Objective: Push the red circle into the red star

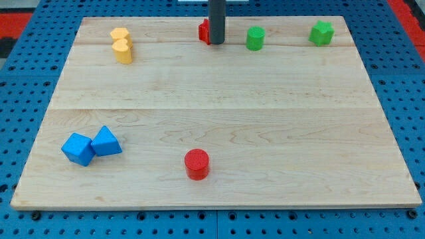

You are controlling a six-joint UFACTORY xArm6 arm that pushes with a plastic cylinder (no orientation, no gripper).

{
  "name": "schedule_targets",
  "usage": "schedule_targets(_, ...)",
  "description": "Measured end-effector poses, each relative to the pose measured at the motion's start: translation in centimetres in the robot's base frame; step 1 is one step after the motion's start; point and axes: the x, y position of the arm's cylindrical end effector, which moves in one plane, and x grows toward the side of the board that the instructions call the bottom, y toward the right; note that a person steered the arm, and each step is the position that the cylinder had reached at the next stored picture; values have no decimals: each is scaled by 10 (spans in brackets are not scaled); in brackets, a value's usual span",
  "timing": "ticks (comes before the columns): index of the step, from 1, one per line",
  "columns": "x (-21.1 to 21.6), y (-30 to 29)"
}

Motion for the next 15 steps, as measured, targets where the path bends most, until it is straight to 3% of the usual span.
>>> schedule_targets(1,69,3)
schedule_targets(3,256,18)
schedule_targets(4,266,48)
schedule_targets(8,289,56)
schedule_targets(11,256,57)
schedule_targets(12,288,59)
schedule_targets(13,329,44)
schedule_targets(15,334,-79)
